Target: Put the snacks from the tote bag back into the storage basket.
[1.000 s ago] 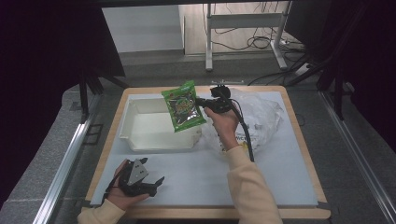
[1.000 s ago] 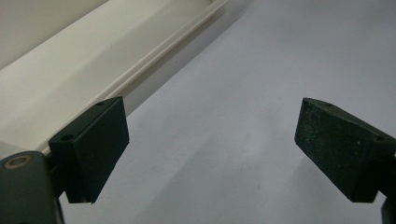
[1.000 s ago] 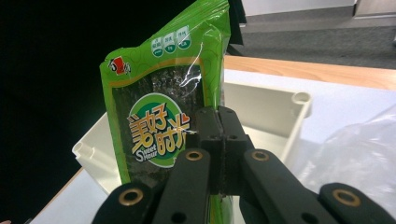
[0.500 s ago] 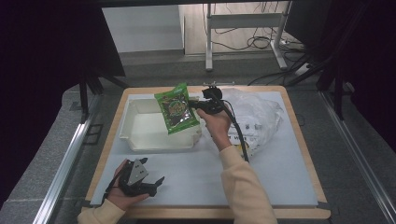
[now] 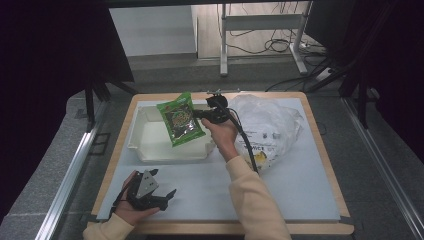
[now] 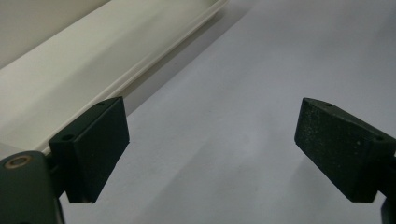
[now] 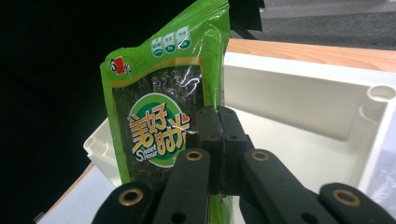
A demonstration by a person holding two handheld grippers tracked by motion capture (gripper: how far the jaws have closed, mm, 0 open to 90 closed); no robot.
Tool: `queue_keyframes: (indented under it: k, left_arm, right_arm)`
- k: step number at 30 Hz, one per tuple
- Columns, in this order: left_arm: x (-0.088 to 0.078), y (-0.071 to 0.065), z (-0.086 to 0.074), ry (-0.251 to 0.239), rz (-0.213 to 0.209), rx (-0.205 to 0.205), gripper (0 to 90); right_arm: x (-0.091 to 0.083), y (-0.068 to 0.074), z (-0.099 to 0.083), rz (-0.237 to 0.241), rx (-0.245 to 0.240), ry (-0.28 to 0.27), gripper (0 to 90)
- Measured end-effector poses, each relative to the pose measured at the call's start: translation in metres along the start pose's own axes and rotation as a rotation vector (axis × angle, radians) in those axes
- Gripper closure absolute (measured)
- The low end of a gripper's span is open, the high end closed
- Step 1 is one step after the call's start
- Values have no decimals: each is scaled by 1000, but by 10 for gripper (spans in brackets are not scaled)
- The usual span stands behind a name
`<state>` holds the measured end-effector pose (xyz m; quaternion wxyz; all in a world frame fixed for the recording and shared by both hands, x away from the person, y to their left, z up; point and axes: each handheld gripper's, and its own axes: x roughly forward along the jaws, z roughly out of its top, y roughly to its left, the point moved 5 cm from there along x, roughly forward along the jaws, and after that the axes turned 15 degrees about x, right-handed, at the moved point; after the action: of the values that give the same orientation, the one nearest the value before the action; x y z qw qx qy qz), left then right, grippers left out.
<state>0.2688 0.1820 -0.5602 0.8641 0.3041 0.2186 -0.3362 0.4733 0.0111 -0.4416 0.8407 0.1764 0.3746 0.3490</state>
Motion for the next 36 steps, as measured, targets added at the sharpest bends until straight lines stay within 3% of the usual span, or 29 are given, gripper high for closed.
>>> queue_keyframes:
  k: [36]
  left_arm:
    - [-2, 1, 1, -16, -3, -18, 102]
  right_arm:
    - [48, 17, -12, -9, -4, 48, 898]
